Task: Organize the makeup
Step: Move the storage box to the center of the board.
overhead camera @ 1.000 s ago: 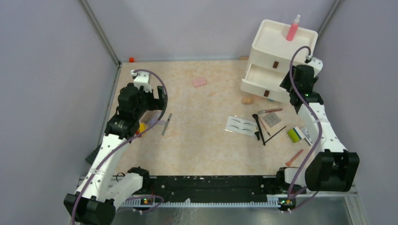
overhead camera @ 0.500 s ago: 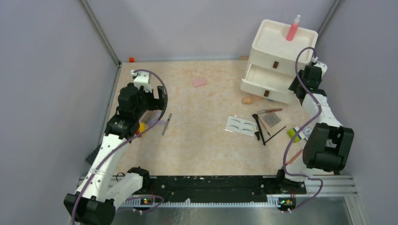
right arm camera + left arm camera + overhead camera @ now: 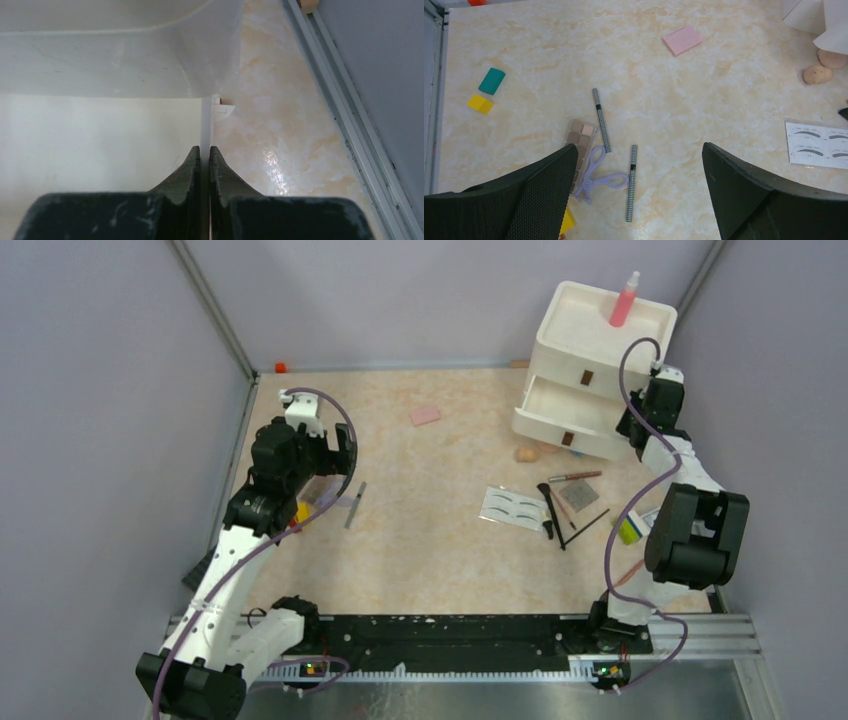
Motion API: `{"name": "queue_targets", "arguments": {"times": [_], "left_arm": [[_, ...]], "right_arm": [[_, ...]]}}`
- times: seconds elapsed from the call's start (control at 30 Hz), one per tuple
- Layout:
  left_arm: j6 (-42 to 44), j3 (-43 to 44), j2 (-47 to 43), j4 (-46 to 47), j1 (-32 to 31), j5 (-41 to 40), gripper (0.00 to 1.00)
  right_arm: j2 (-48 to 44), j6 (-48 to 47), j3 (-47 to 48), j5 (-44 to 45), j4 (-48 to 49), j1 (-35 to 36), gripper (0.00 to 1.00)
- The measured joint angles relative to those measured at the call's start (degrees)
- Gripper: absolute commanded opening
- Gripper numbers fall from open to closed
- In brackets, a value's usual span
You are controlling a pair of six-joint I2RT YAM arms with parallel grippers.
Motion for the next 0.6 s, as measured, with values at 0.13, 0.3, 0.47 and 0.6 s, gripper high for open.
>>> {"name": "queue_targets", "arguments": {"times": [0.13,0.3,0.47,0.6], "left_arm": [[0.00,0.00,0.00,0.00,0.00,0.00,0.99],[0.00,0.00,0.22,0.09,0.00,0.20,0.99],[0.00,0.00,0.66,0.13,0.00,0.20,0.99],[0.00,-0.02,0.61,0.39,0.00,0.17,0.99]], "right_arm": [[0.22,-0.68,-0.11,-3.04,0.94,-0.61,0.00],[0.28,-2.38,-0.17,-3.50,1.29,0.02,0.00],[0.37,-4.02,-0.26,-3.17,1.77,2.05,0.00],[0.42,-4.74,-1.03,-4.02,3.48,4.35,0.00]]}}
